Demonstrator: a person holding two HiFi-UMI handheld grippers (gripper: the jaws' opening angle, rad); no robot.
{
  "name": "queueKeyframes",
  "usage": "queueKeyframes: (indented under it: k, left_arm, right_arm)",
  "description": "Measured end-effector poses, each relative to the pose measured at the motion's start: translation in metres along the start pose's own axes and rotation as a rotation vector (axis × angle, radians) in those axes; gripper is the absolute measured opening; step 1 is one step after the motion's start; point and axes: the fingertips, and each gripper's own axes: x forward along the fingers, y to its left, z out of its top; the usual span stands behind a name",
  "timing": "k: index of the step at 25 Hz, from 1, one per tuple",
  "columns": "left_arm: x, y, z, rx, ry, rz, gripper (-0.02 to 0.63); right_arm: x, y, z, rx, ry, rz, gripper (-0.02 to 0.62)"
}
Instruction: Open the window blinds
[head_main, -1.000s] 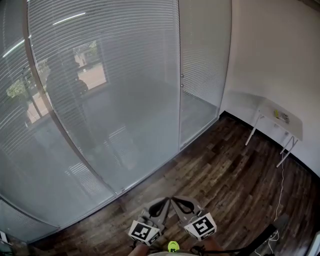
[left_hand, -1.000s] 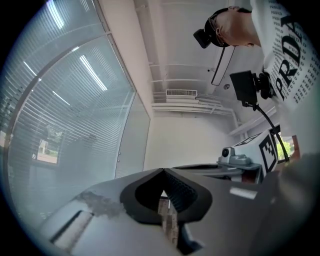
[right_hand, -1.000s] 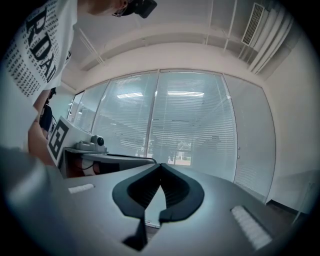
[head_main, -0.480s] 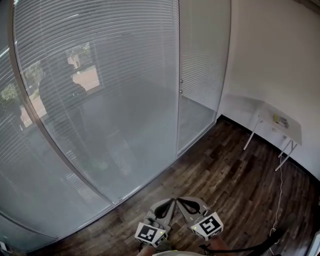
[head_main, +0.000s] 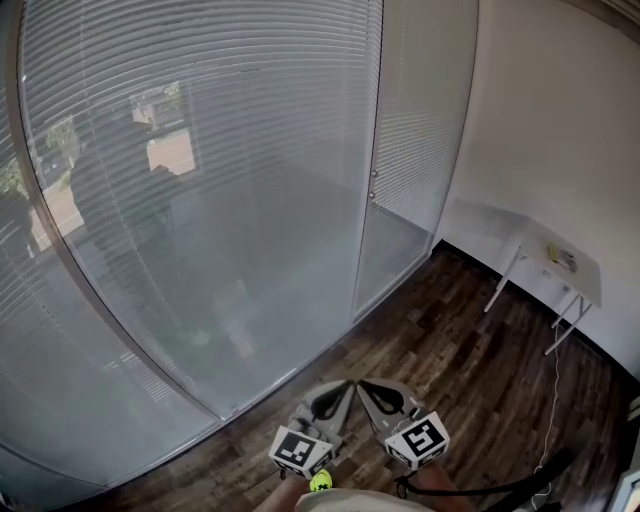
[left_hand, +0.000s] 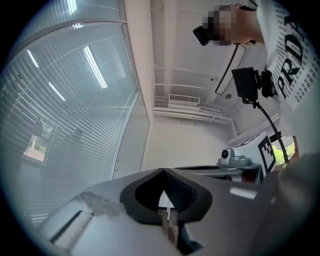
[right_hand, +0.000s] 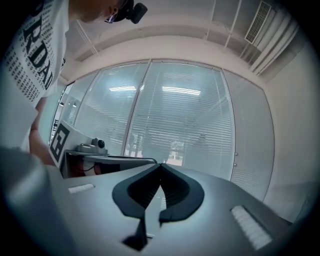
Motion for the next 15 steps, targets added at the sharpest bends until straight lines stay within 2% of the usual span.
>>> queueKeyframes:
  k: [5,9,11,15]
  left_arm:
    - [0.007,0.036,-0.005,0.019,0.002,-0.015,-0.009]
    - [0.014,0.041,-0.009,0.011,-0.009,-0.015,-0.009]
    - [0.019,0.049,-0.01,-0.017,-0.033,-0.003,-0.009]
    - [0.035,0.064,-0.041,-0.007,0.019,-0.009,-0.009]
  right_arm:
    - [0.034,-0.01,-0.015,-0.042,0.039,-0.027,0.008]
    - [0.04,-0.014,-0.01,-0.09,0.047,-0.026,0.008]
    - [0.049,-0.019,-0.018,-0.084,0.049,-0.03,0.007]
    - [0.059,-0.039,-0.046,-0.015,0.039,-0.051,0.006]
